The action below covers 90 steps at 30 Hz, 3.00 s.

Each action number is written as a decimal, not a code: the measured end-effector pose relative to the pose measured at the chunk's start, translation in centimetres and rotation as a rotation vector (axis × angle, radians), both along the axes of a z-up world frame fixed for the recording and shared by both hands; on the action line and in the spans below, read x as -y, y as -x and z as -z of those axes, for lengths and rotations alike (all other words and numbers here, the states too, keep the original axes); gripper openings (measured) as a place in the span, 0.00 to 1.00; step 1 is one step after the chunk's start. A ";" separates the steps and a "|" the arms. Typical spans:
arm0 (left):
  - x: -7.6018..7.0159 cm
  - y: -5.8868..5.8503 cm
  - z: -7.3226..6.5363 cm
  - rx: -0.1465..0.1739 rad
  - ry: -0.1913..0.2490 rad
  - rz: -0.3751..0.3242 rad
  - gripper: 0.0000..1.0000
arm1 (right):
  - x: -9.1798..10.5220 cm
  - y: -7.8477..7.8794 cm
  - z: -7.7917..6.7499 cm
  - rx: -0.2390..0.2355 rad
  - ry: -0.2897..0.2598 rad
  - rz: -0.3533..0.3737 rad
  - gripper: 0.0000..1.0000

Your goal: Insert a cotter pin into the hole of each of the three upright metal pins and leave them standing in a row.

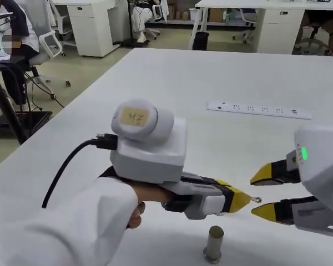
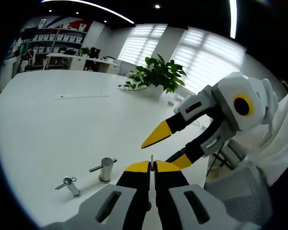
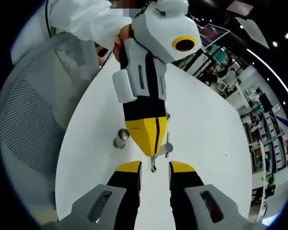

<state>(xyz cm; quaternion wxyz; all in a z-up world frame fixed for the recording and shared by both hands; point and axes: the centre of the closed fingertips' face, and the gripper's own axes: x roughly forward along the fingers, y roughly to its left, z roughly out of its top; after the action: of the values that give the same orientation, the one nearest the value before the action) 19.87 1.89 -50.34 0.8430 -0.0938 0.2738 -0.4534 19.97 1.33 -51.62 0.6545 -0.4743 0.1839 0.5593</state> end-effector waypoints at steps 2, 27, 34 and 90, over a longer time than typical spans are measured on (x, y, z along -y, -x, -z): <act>0.0 -0.1 -0.2 0.025 -0.009 0.004 0.00 | 0.2 -0.1 0.0 -0.029 -0.011 0.015 0.21; 0.1 1.2 -1.5 0.361 -0.114 0.177 0.00 | 1.2 0.3 0.1 -0.319 -0.125 0.051 0.14; 0.1 1.6 -1.8 0.391 -0.117 0.206 0.00 | 0.7 1.3 0.1 -0.371 -0.147 0.049 0.11; 0.8 4.5 -0.2 0.364 -0.156 0.361 0.05 | 0.8 6.0 0.4 -0.488 -0.106 -0.010 0.00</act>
<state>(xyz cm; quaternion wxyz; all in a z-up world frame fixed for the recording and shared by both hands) 15.36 1.08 -50.14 0.7884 0.1047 0.1642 -0.5835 13.96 0.49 -52.05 0.6119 -0.2912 0.3044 0.6694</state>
